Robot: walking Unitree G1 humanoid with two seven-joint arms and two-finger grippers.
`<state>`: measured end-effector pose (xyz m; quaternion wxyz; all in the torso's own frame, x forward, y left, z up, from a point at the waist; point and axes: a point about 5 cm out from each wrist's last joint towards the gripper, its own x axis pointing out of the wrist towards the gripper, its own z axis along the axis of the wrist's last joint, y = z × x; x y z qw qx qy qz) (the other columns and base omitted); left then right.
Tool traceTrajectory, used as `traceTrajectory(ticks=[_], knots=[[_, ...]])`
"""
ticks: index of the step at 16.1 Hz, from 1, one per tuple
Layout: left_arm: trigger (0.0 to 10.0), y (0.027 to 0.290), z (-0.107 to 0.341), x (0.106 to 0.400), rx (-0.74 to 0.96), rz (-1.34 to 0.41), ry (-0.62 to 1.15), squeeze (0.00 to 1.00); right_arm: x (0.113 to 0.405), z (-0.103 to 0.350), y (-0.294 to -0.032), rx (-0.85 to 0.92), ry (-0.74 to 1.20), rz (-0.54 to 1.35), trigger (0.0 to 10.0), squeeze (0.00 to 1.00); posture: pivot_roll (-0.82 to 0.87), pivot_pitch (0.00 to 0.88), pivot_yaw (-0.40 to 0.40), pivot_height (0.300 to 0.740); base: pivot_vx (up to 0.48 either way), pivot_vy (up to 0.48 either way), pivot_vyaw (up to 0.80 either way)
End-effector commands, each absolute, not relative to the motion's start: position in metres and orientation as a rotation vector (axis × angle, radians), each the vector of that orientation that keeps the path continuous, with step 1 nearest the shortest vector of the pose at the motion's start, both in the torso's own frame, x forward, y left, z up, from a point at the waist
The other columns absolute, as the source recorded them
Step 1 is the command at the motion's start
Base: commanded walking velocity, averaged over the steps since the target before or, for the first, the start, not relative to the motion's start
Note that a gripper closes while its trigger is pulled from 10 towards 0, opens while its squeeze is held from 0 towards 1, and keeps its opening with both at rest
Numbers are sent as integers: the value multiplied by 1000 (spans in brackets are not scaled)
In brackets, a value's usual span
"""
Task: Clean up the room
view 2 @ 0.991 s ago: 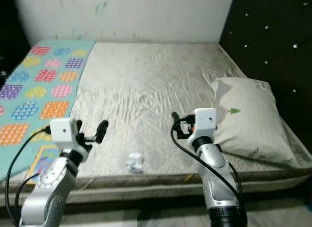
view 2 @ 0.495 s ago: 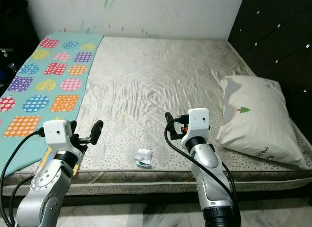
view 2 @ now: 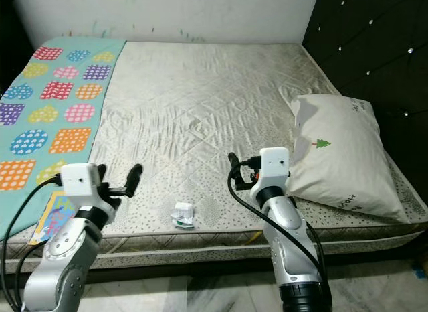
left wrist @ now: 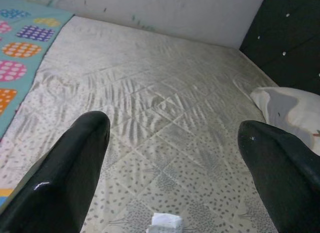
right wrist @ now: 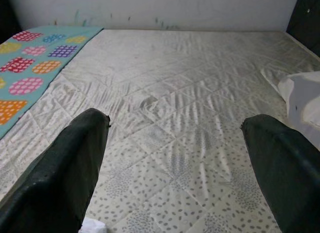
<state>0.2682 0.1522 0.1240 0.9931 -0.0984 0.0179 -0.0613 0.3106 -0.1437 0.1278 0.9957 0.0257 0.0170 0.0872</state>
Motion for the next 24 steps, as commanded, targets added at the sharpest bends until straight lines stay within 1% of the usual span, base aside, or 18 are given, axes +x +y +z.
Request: traceTrajectory(ticks=[1,12,18,22,24], knots=[[10000,153,126,268,-198,-127,26,0,311,128,-146,57,33,169,10000,0,-23,83,-43,740,240,0,0],[10000,152,125,267,-182,-143,26,0,311,127,-145,53,34,174,10000,0,-19,67,-41,740,275,0,0],[10000,150,125,267,-160,-154,29,0,310,126,-144,54,38,175,10000,0,-18,65,-41,740,0,0,0],[10000,151,125,267,-161,-154,29,0,311,125,-145,63,44,170,10000,0,-18,70,-40,740,0,0,-750],[10000,150,126,267,-164,-167,23,0,311,126,-144,61,41,169,10000,0,-18,73,-40,740,0,0,0]])
